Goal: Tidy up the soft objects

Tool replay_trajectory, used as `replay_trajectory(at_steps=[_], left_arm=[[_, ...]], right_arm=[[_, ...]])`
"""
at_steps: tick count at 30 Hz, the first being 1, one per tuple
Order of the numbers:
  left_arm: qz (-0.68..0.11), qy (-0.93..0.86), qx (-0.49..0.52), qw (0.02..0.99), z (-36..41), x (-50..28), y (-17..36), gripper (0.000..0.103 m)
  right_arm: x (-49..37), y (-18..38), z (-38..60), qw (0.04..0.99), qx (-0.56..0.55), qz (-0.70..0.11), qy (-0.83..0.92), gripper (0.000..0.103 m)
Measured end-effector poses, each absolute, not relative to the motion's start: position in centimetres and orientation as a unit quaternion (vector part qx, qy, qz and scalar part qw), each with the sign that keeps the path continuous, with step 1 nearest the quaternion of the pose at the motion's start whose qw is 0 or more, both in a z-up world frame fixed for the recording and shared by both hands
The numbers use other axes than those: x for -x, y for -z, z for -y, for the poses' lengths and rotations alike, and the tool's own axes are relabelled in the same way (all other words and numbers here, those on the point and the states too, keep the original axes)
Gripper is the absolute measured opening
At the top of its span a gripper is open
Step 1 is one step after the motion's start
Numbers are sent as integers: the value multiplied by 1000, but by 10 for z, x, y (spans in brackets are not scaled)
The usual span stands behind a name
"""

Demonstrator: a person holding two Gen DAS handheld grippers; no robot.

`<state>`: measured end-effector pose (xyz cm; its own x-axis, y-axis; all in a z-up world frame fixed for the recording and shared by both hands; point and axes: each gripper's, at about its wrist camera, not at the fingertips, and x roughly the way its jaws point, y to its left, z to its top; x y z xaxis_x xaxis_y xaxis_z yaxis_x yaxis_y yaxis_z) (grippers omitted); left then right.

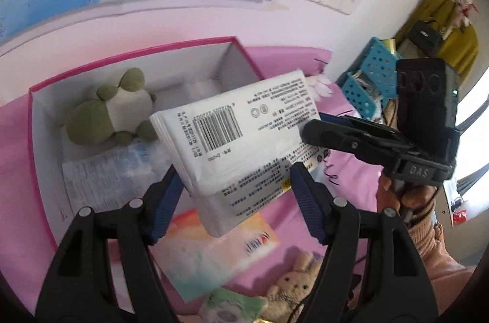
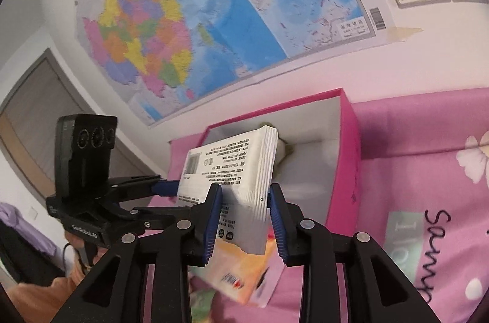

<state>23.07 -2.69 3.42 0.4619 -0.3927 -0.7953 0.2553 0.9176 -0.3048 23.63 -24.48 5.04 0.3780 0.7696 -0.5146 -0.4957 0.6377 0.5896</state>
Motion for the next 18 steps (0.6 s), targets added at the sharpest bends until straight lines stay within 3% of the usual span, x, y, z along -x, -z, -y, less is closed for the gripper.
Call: replay_trajectory(at_steps=[13, 18], left_arm=[[-540, 158, 74, 824, 33, -275, 12, 72], [-531, 151, 68, 831, 35, -273, 9, 72]], right_arm=[[-266, -36, 235, 833, -130, -450, -296, 32], [-256, -49, 235, 850, -113, -432, -279, 43]])
